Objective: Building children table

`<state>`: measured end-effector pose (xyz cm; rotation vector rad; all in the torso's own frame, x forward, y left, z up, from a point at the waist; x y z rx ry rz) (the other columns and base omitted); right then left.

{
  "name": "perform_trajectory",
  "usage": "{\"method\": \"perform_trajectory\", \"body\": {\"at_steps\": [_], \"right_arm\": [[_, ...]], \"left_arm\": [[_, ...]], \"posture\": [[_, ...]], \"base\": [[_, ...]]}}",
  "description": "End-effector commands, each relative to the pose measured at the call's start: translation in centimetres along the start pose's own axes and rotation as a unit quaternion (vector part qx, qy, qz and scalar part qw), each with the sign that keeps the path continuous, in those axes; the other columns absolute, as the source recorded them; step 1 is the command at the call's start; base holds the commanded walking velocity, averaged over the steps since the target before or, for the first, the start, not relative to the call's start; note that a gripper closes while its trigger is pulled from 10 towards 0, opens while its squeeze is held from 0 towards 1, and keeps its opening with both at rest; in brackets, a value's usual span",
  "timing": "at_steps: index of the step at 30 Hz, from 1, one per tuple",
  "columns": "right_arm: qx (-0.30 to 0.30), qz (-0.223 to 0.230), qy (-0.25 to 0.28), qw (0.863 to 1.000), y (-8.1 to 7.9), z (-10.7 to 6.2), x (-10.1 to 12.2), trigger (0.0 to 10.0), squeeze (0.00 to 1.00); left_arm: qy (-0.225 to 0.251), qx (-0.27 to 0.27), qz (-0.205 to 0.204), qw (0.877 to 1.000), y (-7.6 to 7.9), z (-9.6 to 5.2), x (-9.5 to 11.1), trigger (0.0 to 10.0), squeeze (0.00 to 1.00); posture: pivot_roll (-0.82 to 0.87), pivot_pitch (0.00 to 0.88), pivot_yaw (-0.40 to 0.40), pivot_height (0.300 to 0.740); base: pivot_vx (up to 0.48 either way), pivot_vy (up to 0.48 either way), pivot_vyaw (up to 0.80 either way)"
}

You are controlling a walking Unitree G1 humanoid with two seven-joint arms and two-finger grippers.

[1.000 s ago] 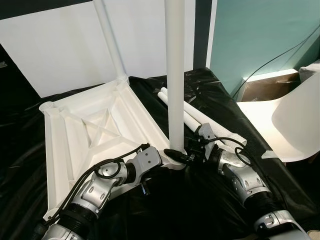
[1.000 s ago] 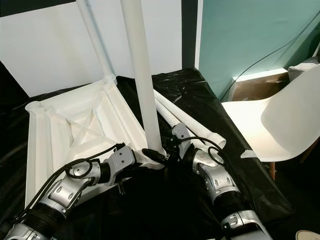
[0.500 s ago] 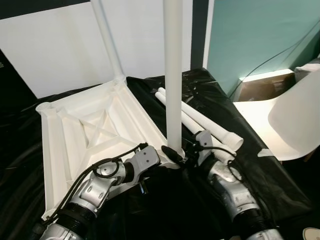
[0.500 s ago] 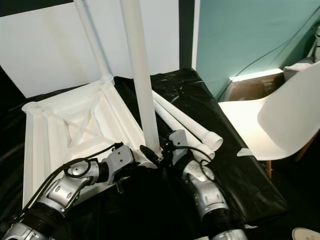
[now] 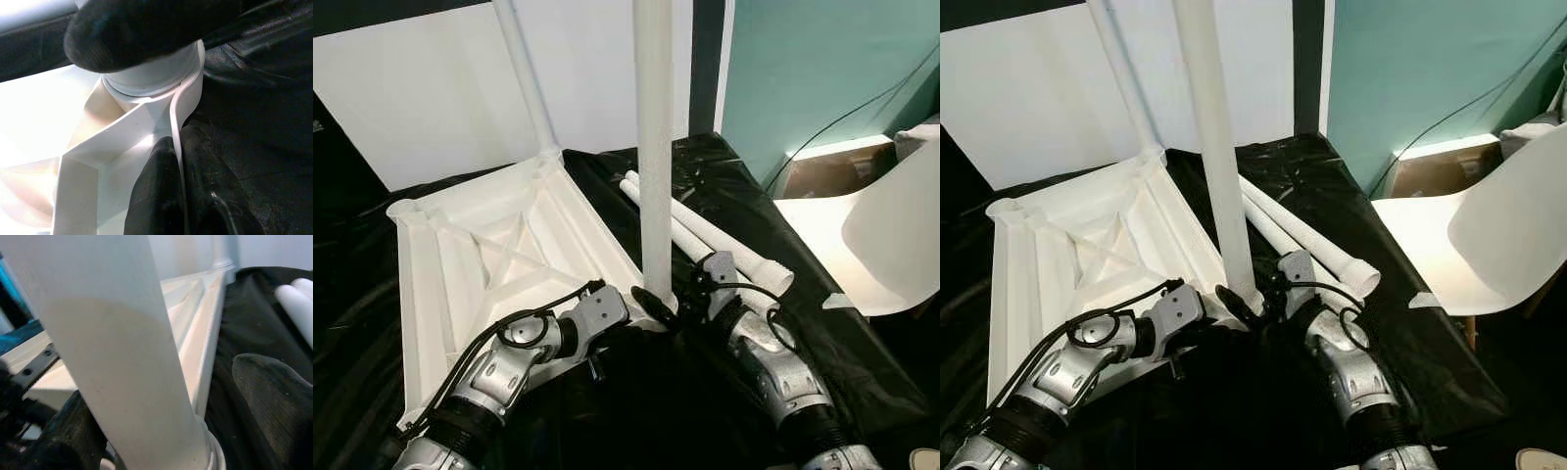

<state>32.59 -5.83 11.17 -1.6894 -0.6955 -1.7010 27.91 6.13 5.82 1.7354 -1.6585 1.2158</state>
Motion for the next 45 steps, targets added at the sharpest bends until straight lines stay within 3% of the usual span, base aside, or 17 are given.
{"method": "perform_trajectory", "body": {"at_steps": [1, 6, 7, 8, 16, 22, 23, 25, 27, 28, 33, 36, 38, 39, 43, 44, 45], "right_arm": [[0.028, -0.012, -0.007, 1.000, -0.5, 0.3, 0.2, 10.0, 0.00], [0.091, -0.040, -0.038, 0.994, -0.4, 0.0, 0.3, 10.0, 0.00], [0.102, -0.047, -0.045, 0.993, -0.2, -0.1, 0.4, 4.3, 0.00], [0.111, -0.054, -0.051, 0.991, 0.0, -0.2, 0.4, 0.0, 0.00], [0.121, -0.063, -0.062, 0.989, 0.5, -0.3, 0.6, 0.0, 0.00], [0.098, -0.047, -0.056, 0.992, -0.4, -0.3, -0.6, 0.0, 0.00], [0.069, -0.035, -0.038, 0.996, -0.5, -0.2, -0.8, 0.0, 0.00], [-0.020, 0.013, -0.006, 1.000, 0.7, 0.2, -0.6, 0.0, 0.00], [-0.020, 0.013, -0.006, 1.000, 0.7, 0.2, -0.6, 0.0, 0.00], [-0.079, 0.051, 0.025, 0.995, 1.7, 0.6, 0.1, 0.0, 0.00], [-0.083, 0.069, 0.034, 0.994, 1.4, 0.8, 0.3, 0.0, 0.00], [-0.044, 0.094, 0.042, 0.994, -0.3, 1.4, 0.9, 0.0, 0.00], [-0.044, 0.094, 0.042, 0.994, -0.3, 1.4, 0.9, 0.0, 0.00], [-0.011, 0.101, 0.030, 0.994, -1.1, 1.5, 0.6, 0.0, 0.00], [0.021, 0.100, 0.018, 0.995, -1.9, 1.4, 0.3, 0.0, 0.00], [0.042, 0.097, 0.006, 0.994, -2.3, 1.3, 0.0, 10.0, 0.00], [0.042, 0.097, 0.006, 0.994, -2.3, 1.3, 0.0, 10.0, 0.00]], "left_arm": [[-0.054, -0.096, -0.070, 0.991, 5.3, 1.3, -4.3, 10.0, 0.00], [-0.055, -0.094, -0.070, 0.992, 5.2, 1.2, -4.3, 10.0, 0.00], [-0.055, -0.093, -0.070, 0.992, 5.1, 1.2, -4.3, 10.0, 0.00], [-0.056, -0.092, -0.070, 0.992, 5.1, 1.2, -4.4, 10.0, 0.00], [-0.057, -0.090, -0.071, 0.992, 5.0, 1.1, -4.4, 10.0, 0.00], [-0.058, -0.091, -0.071, 0.992, 5.2, 1.1, -4.6, 10.0, 0.00], [-0.058, -0.091, -0.071, 0.992, 5.2, 1.1, -4.6, 10.0, 0.00], [-0.058, -0.092, -0.071, 0.991, 5.3, 1.1, -4.7, 10.0, 0.00], [-0.058, -0.092, -0.071, 0.991, 5.3, 1.1, -4.7, 10.0, 0.00], [-0.059, -0.094, -0.071, 0.991, 5.4, 1.1, -4.7, 10.0, 0.00], [-0.059, -0.094, -0.071, 0.991, 5.4, 1.1, -4.7, 10.0, 0.00], [-0.060, -0.094, -0.069, 0.991, 5.3, 1.2, -4.7, 10.0, 0.00], [-0.060, -0.094, -0.069, 0.991, 5.3, 1.2, -4.7, 10.0, 0.00], [-0.060, -0.095, -0.068, 0.991, 5.2, 1.2, -4.7, 10.0, 0.00], [-0.060, -0.095, -0.068, 0.991, 5.2, 1.3, -4.7, 10.0, 0.00], [-0.059, -0.094, -0.068, 0.991, 5.2, 1.3, -4.7, 10.0, 0.00], [-0.059, -0.094, -0.068, 0.991, 5.2, 1.3, -4.7, 10.0, 0.00]], "posture": [[0.11, 0.000, 0.033, 0.740], [0.11, 0.000, 0.032, 0.740], [0.11, 0.000, 0.031, 0.740], [0.11, 0.000, 0.029, 0.740], [0.11, 0.000, 0.029, 0.740], [0.12, 0.000, 0.023, 0.740], [0.12, 0.000, 0.024, 0.740], [0.11, 0.000, 0.027, 0.740], [0.11, 0.000, 0.027, 0.740], [0.11, 0.000, 0.026, 0.740], [0.11, 0.000, 0.026, 0.740], [0.11, 0.000, 0.032, 0.740], [0.11, 0.000, 0.032, 0.740], [0.11, 0.000, 0.032, 0.740], [0.11, 0.000, 0.032, 0.740], [0.11, 0.000, 0.030, 0.740], [0.11, 0.000, 0.030, 0.740]], "base": [[0.000, 0.000, 0.00], [0.000, 0.000, 0.00], [0.000, 0.000, 0.00], [0.000, 0.000, 0.00], [0.000, 0.000, 0.00], [0.000, 0.000, 0.00], [0.000, 0.000, 0.00], [0.000, 0.000, 0.00], [0.000, 0.000, 0.00], [0.000, 0.000, 0.00], [0.000, 0.000, 0.00], [0.000, 0.000, 0.00], [0.000, 0.000, 0.00], [0.000, 0.000, 0.00], [0.000, 0.000, 0.00], [0.000, 0.000, 0.00], [0.000, 0.000, 0.00]]}}
Point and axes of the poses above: a point about 5 cm out from each wrist's last joint towards the gripper, its own z axis pointing out of the wrist towards the gripper, its own x axis along the axis of the wrist's last joint, y = z × x, the point moved 5 cm from there along z, pointing out of the wrist towards the gripper, and after that the axes turned 8 degrees about z, right-handed, at the moved point
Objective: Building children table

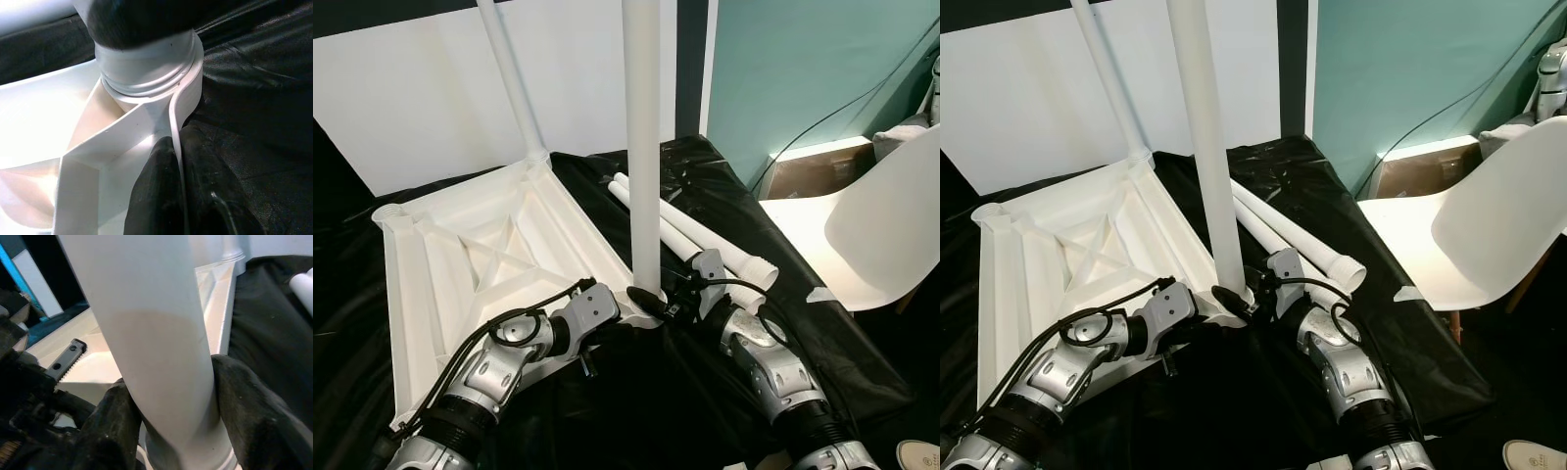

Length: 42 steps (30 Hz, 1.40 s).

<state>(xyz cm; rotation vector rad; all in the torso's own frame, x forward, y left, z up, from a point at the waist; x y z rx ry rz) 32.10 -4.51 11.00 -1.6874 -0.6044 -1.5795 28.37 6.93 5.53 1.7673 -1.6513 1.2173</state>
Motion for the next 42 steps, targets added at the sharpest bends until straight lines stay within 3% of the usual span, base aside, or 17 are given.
{"method": "perform_trajectory", "body": {"at_steps": [1, 6, 7, 11, 12, 13, 15, 21, 22, 25, 26, 29, 40, 41, 42], "right_arm": [[0.035, 0.027, 0.004, 0.999, -1.1, 0.5, 0.0, 10.0, 1.00], [0.044, 0.011, -0.004, 0.999, -1.0, 0.3, 0.0, 10.0, 1.00], [0.046, -0.010, -0.013, 0.999, -0.5, 0.2, 0.0, 10.0, 1.00], [0.046, -0.010, -0.013, 0.999, -0.5, 0.2, 0.0, 10.0, 1.00], [0.061, -0.035, -0.026, 0.997, -0.2, 0.1, 0.1, 10.0, 0.00], [0.061, -0.035, -0.026, 0.997, -0.2, 0.1, 0.1, 10.0, 0.00], [0.094, -0.078, -0.070, 0.990, 1.2, -0.5, 0.4, 10.0, 0.00], [0.102, -0.089, -0.082, 0.987, 1.6, -0.7, 0.6, 10.0, 0.00], [0.112, -0.099, -0.093, 0.984, 1.9, -0.9, 0.7, 5.4, 0.00], [0.112, -0.099, -0.093, 0.984, 1.9, -0.9, 0.7, 5.4, 0.00], [0.132, -0.105, -0.115, 0.979, 1.9, -1.5, 0.3, 0.0, 0.00], [0.157, -0.106, -0.141, 0.972, 1.8, -2.3, -0.2, 0.0, 0.00], [0.159, -0.099, -0.143, 0.972, 1.5, -2.6, -0.7, 0.0, 0.00], [0.091, -0.071, -0.066, 0.991, 0.5, -1.1, 0.1, 0.0, 0.00], [0.091, -0.071, -0.066, 0.991, 0.5, -1.1, 0.1, 0.0, 0.00]], "left_arm": [[-0.052, -0.103, -0.062, 0.991, 5.7, 1.6, -4.0, 10.0, 0.00], [-0.052, -0.103, -0.063, 0.991, 5.7, 1.6, -4.1, 10.0, 0.00], [-0.052, -0.102, -0.064, 0.991, 5.7, 1.6, -4.1, 10.0, 0.00], [-0.052, -0.102, -0.064, 0.991, 5.7, 1.6, -4.1, 10.0, 0.00], [-0.051, -0.102, -0.064, 0.991, 5.7, 1.7, -4.1, 10.0, 0.00], [-0.051, -0.102, -0.064, 0.991, 5.7, 1.7, -4.1, 10.0, 0.00], [-0.050, -0.100, -0.064, 0.992, 5.6, 1.7, -4.0, 10.0, 0.00], [-0.050, -0.099, -0.064, 0.992, 5.5, 1.7, -4.0, 10.0, 0.00], [-0.050, -0.097, -0.065, 0.992, 5.4, 1.7, -4.0, 10.0, 0.00], [-0.050, -0.097, -0.065, 0.992, 5.4, 1.7, -4.0, 10.0, 0.00], [-0.050, -0.097, -0.065, 0.992, 5.4, 1.7, -4.0, 10.0, 0.00], [-0.049, -0.096, -0.065, 0.992, 5.4, 1.7, -4.0, 10.0, 0.00], [-0.047, -0.095, -0.066, 0.992, 5.5, 1.8, -3.9, 10.0, 0.00], [-0.046, -0.093, -0.068, 0.992, 5.4, 1.8, -3.9, 10.0, 0.00], [-0.046, -0.093, -0.068, 0.992, 5.4, 1.8, -3.9, 10.0, 0.00]], "posture": [[0.11, 0.000, 0.029, 0.740], [0.11, 0.000, 0.029, 0.740], [0.11, 0.000, 0.026, 0.740], [0.11, 0.000, 0.026, 0.740], [0.11, 0.000, 0.025, 0.740], [0.11, 0.000, 0.025, 0.740], [0.11, 0.000, 0.021, 0.740], [0.11, 0.000, 0.021, 0.740], [0.12, 0.000, 0.018, 0.740], [0.12, 0.000, 0.018, 0.740], [0.12, 0.000, 0.014, 0.740], [0.12, 0.000, 0.014, 0.740], [0.12, 0.000, 0.014, 0.740], [0.12, 0.000, 0.009, 0.740], [0.12, 0.000, 0.009, 0.740]], "base": [[0.000, 0.000, 0.00], [0.000, 0.000, 0.00], [0.000, 0.000, 0.00], [0.000, 0.000, 0.00], [0.000, 0.000, 0.00], [0.000, 0.000, 0.00], [0.000, 0.000, 0.00], [0.000, 0.000, 0.00], [0.000, 0.000, 0.00], [0.000, 0.000, 0.00], [0.000, 0.000, 0.00], [0.000, 0.000, 0.00], [0.000, 0.000, 0.00], [0.000, 0.000, 0.00], [0.000, 0.000, 0.00]]}}
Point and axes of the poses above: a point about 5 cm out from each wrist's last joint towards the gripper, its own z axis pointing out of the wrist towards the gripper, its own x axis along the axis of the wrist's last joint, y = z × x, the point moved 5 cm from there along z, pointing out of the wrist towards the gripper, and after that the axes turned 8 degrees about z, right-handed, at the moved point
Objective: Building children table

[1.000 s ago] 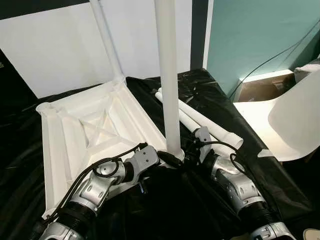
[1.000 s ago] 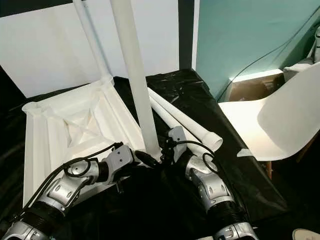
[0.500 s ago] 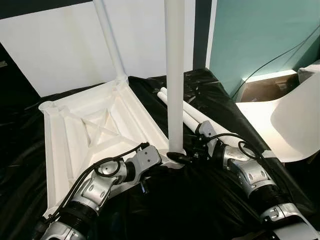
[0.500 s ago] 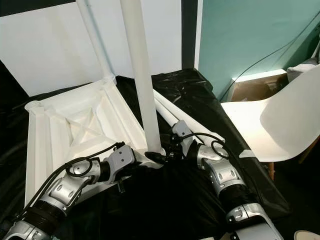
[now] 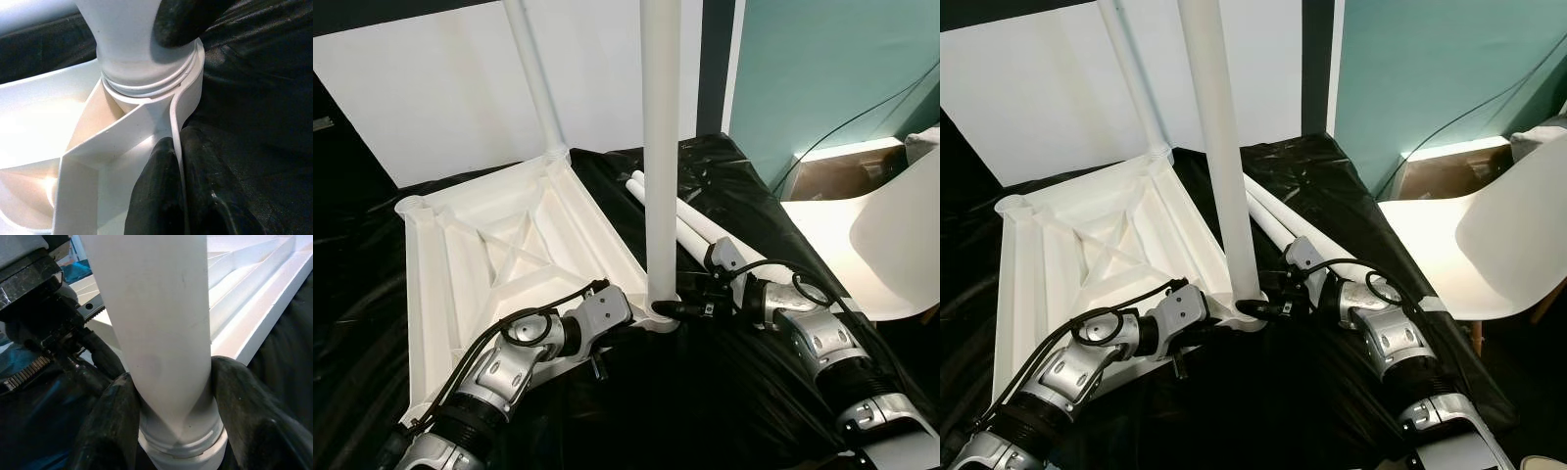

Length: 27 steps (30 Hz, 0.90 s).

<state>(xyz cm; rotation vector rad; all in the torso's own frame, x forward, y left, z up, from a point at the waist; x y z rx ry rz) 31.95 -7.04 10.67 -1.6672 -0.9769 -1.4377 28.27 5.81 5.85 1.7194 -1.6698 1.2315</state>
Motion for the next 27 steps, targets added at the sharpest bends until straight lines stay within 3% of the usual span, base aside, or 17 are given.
{"method": "perform_trajectory", "body": {"at_steps": [1, 2, 3, 4, 15, 16, 19, 20, 24, 25, 27], "right_arm": [[-0.010, 0.009, 0.020, 1.000, -0.8, 1.1, 0.4, 0.0, 0.00], [-0.062, 0.034, 0.068, 0.995, -1.2, 1.8, 1.0, 0.0, 0.00], [-0.062, 0.034, 0.068, 0.995, -1.2, 1.8, 1.0, 0.0, 0.00], [-0.101, 0.067, 0.094, 0.988, -1.5, 2.2, 1.1, 0.0, 0.00], [-0.136, 0.096, 0.113, 0.980, -0.7, 2.1, 0.9, 0.0, 0.00], [-0.136, 0.094, 0.107, 0.980, -0.5, 2.0, 0.7, 9.0, 0.00], [-0.135, 0.092, 0.103, 0.981, -0.5, 2.0, 0.6, 9.0, 0.00], [-0.125, 0.086, 0.098, 0.984, -0.8, 2.0, 0.6, 10.0, 1.00], [-0.104, 0.061, 0.086, 0.989, -0.9, 2.0, 0.8, 10.0, 1.00], [-0.088, 0.037, 0.074, 0.993, -0.8, 2.0, 1.0, 10.0, 0.00], [-0.078, 0.020, 0.065, 0.995, -0.6, 2.0, 1.2, 10.0, 0.00]], "left_arm": [[-0.057, -0.086, -0.082, 0.991, 5.3, 1.1, -4.7, 10.0, 0.00], [-0.056, -0.086, -0.083, 0.991, 5.4, 1.0, -4.7, 10.0, 0.00], [-0.056, -0.086, -0.083, 0.991, 5.4, 1.0, -4.7, 10.0, 0.00], [-0.056, -0.088, -0.083, 0.991, 5.5, 1.0, -4.6, 10.0, 0.00], [-0.055, -0.090, -0.080, 0.991, 5.3, 1.3, -4.5, 10.0, 0.00], [-0.056, -0.090, -0.081, 0.991, 5.4, 1.2, -4.6, 10.0, 0.00], [-0.056, -0.089, -0.082, 0.991, 5.4, 1.1, -4.7, 10.0, 0.00], [-0.057, -0.089, -0.082, 0.991, 5.5, 1.0, -4.7, 10.0, 0.00], [-0.057, -0.088, -0.082, 0.991, 5.3, 1.0, -4.7, 10.0, 0.00], [-0.058, -0.088, -0.080, 0.991, 5.2, 1.0, -4.7, 10.0, 0.00], [-0.058, -0.087, -0.079, 0.991, 5.1, 1.0, -4.7, 10.0, 0.00]], "posture": [[0.12, 0.000, 0.009, 0.740], [0.11, 0.000, 0.012, 0.740], [0.11, 0.000, 0.012, 0.740], [0.11, 0.000, 0.015, 0.740], [0.11, 0.000, 0.013, 0.740], [0.11, 0.000, 0.013, 0.740], [0.11, 0.000, 0.013, 0.740], [0.11, 0.000, 0.018, 0.740], [0.11, 0.000, 0.020, 0.740], [0.11, 0.000, 0.020, 0.740], [0.11, 0.000, 0.022, 0.740]], "base": [[0.000, 0.000, 0.00], [0.000, 0.000, 0.00], [0.000, 0.000, 0.00], [0.000, 0.000, 0.00], [0.000, 0.000, 0.00], [0.000, 0.000, 0.00], [0.000, 0.000, 0.00], [0.000, 0.000, 0.00], [0.000, 0.000, 0.00], [0.000, 0.000, 0.00], [0.000, 0.000, 0.00]]}}
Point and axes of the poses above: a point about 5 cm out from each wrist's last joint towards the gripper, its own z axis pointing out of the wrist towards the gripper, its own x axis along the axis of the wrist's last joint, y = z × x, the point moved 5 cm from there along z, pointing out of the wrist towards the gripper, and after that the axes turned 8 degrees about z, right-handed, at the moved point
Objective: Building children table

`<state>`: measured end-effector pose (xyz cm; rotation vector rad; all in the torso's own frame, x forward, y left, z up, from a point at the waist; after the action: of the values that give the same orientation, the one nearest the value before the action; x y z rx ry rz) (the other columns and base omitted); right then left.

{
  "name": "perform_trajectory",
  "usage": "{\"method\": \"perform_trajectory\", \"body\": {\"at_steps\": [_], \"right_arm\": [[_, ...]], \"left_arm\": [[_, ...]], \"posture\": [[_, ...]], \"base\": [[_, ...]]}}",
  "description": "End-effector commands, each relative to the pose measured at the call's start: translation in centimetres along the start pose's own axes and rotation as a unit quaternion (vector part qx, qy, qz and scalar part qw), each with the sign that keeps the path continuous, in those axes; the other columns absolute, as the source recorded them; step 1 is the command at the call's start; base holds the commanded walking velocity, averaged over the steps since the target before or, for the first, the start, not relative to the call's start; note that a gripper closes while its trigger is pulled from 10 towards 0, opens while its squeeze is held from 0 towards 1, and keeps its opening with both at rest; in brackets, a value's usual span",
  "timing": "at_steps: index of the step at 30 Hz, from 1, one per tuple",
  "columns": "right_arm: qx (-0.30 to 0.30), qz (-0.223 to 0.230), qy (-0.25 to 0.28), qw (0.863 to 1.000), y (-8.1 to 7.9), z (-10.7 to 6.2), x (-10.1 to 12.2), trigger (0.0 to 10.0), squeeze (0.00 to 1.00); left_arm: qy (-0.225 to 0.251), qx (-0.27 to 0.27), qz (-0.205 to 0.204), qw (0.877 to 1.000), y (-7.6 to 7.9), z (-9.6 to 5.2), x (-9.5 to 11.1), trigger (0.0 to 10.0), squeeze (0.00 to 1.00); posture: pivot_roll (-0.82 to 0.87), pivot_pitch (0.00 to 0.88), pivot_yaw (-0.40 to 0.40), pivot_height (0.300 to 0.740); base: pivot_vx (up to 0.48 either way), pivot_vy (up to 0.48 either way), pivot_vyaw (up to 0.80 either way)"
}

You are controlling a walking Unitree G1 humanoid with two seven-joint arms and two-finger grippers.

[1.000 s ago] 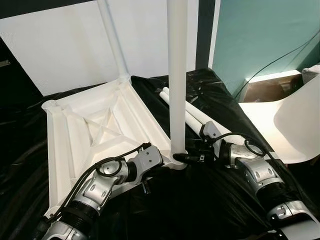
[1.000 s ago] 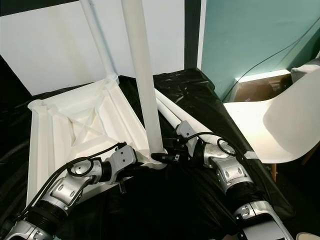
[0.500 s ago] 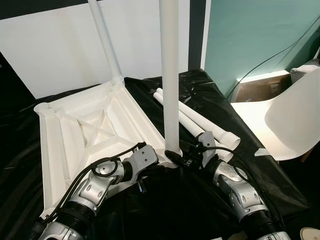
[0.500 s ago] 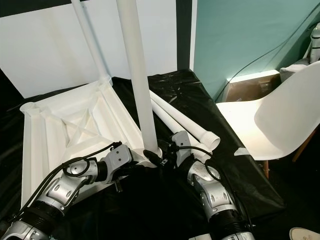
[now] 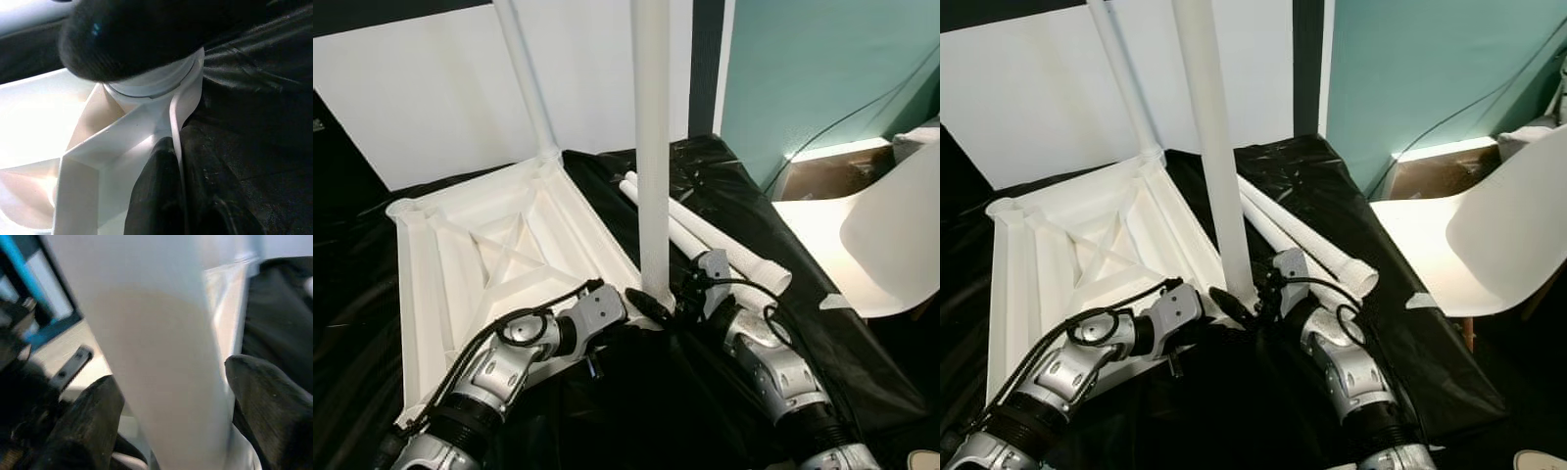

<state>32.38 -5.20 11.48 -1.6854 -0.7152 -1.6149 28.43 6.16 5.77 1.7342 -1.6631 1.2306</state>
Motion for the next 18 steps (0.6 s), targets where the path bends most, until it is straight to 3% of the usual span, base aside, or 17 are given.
{"method": "perform_trajectory", "body": {"at_steps": [1, 4, 8, 9, 10, 11, 13, 14, 18], "right_arm": [[0.016, -0.016, -0.005, 1.000, -0.2, 0.2, 0.1, 10.0, 0.00], [0.050, -0.053, -0.030, 0.997, 0.7, 0.2, 0.6, 10.0, 0.00], [0.059, -0.059, -0.037, 0.996, 0.8, 0.1, 0.7, 10.0, 0.00], [0.086, -0.060, -0.074, 0.992, 1.2, -0.3, -0.2, 10.0, 0.00], [0.086, -0.060, -0.074, 0.992, 1.2, -0.3, -0.2, 10.0, 0.00], [0.096, -0.063, -0.090, 0.989, 1.5, -0.6, -0.5, 4.7, 0.00], [0.102, -0.065, -0.099, 0.988, 1.7, -0.8, -0.7, 4.7, 0.00], [0.103, -0.068, -0.102, 0.987, 2.0, -0.9, -0.6, 0.0, 0.00], [0.105, -0.072, -0.101, 0.987, 2.5, -0.8, -0.1, 0.0, 0.00]], "left_arm": [[-0.055, -0.090, -0.075, 0.992, 5.2, 1.2, -4.5, 10.0, 0.00], [-0.055, -0.091, -0.074, 0.992, 5.3, 1.2, -4.4, 10.0, 0.00], [-0.055, -0.091, -0.075, 0.992, 5.3, 1.2, -4.4, 10.0, 0.00], [-0.055, -0.091, -0.075, 0.991, 5.3, 1.2, -4.4, 10.0, 0.00], [-0.055, -0.091, -0.075, 0.991, 5.3, 1.2, -4.4, 10.0, 0.00], [-0.055, -0.090, -0.075, 0.992, 5.3, 1.2, -4.4, 10.0, 0.00], [-0.056, -0.090, -0.074, 0.992, 5.2, 1.2, -4.4, 10.0, 0.00], [-0.055, -0.089, -0.074, 0.992, 5.2, 1.2, -4.4, 10.0, 0.00], [-0.055, -0.087, -0.074, 0.992, 5.1, 1.2, -4.4, 10.0, 0.00]], "posture": [[0.11, 0.000, 0.022, 0.740], [0.11, 0.000, 0.020, 0.740], [0.11, 0.000, 0.020, 0.740], [0.11, 0.000, 0.021, 0.740], [0.11, 0.000, 0.021, 0.740], [0.11, 0.000, 0.020, 0.740], [0.11, 0.000, 0.018, 0.740], [0.11, 0.000, 0.017, 0.740], [0.12, 0.000, 0.016, 0.740]], "base": [[0.000, 0.000, 0.00], [0.000, 0.000, 0.00], [0.000, 0.000, 0.00], [0.000, 0.000, 0.00], [0.000, 0.000, 0.00], [0.000, 0.000, 0.00], [0.000, 0.000, 0.00], [0.000, 0.000, 0.00], [0.000, 0.000, 0.00]]}}
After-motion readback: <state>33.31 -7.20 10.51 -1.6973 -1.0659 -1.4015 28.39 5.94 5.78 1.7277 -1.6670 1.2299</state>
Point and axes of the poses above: a point about 5 cm out from each wrist's last joint towards the gripper, its own z axis pointing out of the wrist towards the gripper, its own x axis along the axis of the wrist's last joint, y = z × x, the point moved 5 cm from there along z, pointing out of the wrist towards the gripper, and after that the axes turned 8 degrees about z, right-handed, at the moved point
